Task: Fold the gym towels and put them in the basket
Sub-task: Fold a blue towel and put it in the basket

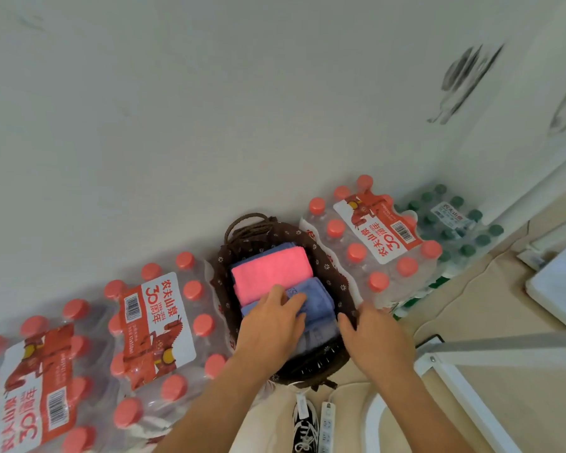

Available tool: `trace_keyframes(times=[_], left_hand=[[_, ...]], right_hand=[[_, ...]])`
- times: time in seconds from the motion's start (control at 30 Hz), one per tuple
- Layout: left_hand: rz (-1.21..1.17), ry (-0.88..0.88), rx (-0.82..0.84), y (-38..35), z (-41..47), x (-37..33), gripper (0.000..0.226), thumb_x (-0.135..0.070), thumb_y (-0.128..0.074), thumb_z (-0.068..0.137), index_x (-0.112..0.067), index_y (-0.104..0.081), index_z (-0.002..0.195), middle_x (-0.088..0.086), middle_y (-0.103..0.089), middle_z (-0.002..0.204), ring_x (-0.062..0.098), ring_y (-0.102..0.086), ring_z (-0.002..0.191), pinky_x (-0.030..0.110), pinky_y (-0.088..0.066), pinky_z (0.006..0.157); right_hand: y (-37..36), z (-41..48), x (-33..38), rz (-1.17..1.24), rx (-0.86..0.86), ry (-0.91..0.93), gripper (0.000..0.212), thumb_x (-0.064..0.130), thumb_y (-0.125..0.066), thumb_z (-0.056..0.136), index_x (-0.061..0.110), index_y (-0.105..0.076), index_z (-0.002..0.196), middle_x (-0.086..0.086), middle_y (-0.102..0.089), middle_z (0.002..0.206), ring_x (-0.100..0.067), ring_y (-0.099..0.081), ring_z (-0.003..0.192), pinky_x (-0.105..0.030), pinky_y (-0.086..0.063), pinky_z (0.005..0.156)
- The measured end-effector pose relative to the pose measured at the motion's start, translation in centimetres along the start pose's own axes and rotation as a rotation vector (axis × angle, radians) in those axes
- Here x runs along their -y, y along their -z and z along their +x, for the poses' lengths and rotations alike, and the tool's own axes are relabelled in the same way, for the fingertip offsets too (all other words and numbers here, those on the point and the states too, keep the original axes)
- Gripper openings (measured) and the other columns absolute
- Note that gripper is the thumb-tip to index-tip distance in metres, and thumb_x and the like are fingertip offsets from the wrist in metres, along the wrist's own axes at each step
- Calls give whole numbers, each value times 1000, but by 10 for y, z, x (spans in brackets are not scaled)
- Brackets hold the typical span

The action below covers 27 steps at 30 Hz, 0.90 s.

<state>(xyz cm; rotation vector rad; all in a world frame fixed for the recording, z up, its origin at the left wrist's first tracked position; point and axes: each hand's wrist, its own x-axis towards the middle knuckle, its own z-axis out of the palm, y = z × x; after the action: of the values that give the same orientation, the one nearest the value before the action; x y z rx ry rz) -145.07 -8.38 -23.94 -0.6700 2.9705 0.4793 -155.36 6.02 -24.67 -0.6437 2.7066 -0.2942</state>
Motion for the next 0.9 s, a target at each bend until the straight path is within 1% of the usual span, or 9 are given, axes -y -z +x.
trace_keyframes(times=[0.1, 0.17, 0.27, 0.43, 0.47, 0.6, 0.73, 0.8, 0.9], left_hand=[[107, -8, 135, -4, 3, 5, 48, -37, -47, 94, -35, -32, 140, 2, -41, 118, 22, -53, 101, 34, -45, 72], [188, 1, 183, -3, 6, 7, 58, -28, -48, 93, -37, -23, 145, 5, -38, 122, 25, -51, 104, 36, -45, 76], [249, -35, 182, -9, 8, 2, 64, -19, -49, 93, -34, -16, 147, 9, -36, 126, 28, -49, 107, 39, -45, 77], [329, -104, 96, -20, 17, -3, 76, -21, -85, 54, -26, -56, 124, 11, -56, 93, 25, -58, 71, 34, -44, 45], [339, -109, 108, -23, 16, -4, 75, -22, -85, 55, -26, -55, 124, 12, -57, 94, 26, -59, 72, 34, -45, 46], [158, -28, 135, -22, 15, -1, 55, -32, -50, 90, -33, -30, 141, 7, -48, 122, 28, -54, 105, 36, -46, 77], [-140, 91, -91, -7, 28, 7, 30, -38, -43, 96, -26, -56, 121, 4, -57, 106, 25, -53, 99, 35, -44, 79], [10, 63, -173, -13, 33, 15, 40, -39, -48, 94, -21, -54, 128, 8, -53, 126, 29, -47, 116, 39, -41, 93], [159, 94, -23, -32, 31, 24, 69, -56, -31, 93, -19, -23, 150, 6, -17, 159, 27, -16, 146, 52, -19, 114]], right_hand=[[-11, 6, -6, 387, 307, -123, 13, 40, -52, 87, 28, -56, 90, 1, -65, 86, -22, -61, 81, -34, -51, 74], [-18, 11, -4, 476, 330, -144, 9, 22, -51, 84, 25, -58, 89, -1, -65, 81, -24, -62, 78, -39, -55, 74], [-19, 19, -1, 393, 268, -120, 17, 9, -49, 83, 15, -59, 96, -7, -64, 87, -30, -61, 84, -30, -47, 72], [-19, 24, -2, 399, 254, -106, 14, 10, -50, 82, 18, -57, 91, -3, -60, 80, -31, -63, 82, -34, -52, 70], [-20, 24, -3, 404, 256, -98, 13, 10, -51, 81, 19, -57, 89, -3, -60, 80, -32, -63, 82, -35, -52, 70], [-24, 25, -7, 395, 243, -81, 9, 12, -52, 81, 16, -58, 86, -6, -63, 81, -31, -62, 80, -32, -47, 66], [-26, 25, -9, 400, 240, -80, 10, 13, -51, 82, 16, -60, 86, -5, -64, 75, -28, -62, 72, -32, -49, 64], [-24, 25, -8, 402, 248, -75, 9, 12, -51, 82, 17, -58, 83, -3, -62, 72, -26, -60, 70, -30, -45, 61], [-23, 25, -8, 407, 250, -65, 9, 12, -52, 83, 18, -56, 79, 0, -59, 70, -24, -57, 69, -29, -40, 59]])
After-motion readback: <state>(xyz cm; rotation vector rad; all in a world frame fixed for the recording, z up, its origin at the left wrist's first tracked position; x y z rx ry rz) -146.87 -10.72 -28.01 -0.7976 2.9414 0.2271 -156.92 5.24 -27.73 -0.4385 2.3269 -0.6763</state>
